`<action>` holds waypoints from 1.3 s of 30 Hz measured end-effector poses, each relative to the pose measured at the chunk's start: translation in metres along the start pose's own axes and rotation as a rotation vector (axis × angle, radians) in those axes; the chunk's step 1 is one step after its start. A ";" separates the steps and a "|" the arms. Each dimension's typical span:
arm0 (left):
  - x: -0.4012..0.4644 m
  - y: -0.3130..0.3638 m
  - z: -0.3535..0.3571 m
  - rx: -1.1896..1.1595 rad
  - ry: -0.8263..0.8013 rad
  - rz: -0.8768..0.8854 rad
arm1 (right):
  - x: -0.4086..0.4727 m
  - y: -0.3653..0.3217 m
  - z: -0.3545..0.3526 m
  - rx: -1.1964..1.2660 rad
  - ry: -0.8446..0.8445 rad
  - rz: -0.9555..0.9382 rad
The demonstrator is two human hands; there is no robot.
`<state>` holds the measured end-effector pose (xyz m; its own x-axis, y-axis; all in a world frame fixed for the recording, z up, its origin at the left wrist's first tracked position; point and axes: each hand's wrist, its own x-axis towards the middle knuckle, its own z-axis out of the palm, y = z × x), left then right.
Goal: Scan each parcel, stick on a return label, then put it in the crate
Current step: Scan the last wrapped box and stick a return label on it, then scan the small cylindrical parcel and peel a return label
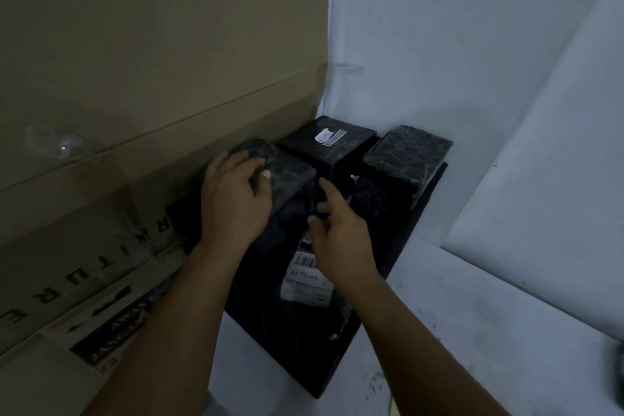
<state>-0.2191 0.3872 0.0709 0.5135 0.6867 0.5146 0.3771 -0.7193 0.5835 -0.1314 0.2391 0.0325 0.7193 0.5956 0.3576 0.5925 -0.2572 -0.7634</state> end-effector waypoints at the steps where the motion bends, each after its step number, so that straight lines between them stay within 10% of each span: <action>1: -0.004 0.012 0.002 -0.018 0.016 0.047 | -0.004 0.004 -0.008 -0.003 0.064 -0.001; 11: -0.099 0.146 0.077 -0.417 -0.171 0.395 | -0.094 0.093 -0.121 -0.155 0.561 0.241; 24: -0.252 0.155 0.253 -0.151 -1.004 0.364 | -0.220 0.229 -0.211 -0.309 0.617 0.867; 39: -0.291 0.142 0.338 0.089 -1.102 0.485 | -0.223 0.368 -0.301 -0.380 0.738 1.242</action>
<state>-0.0546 0.0503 -0.2082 0.9820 -0.0846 -0.1691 -0.0078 -0.9118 0.4106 0.0358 -0.2170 -0.1667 0.7699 -0.6257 -0.1258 -0.5465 -0.5445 -0.6363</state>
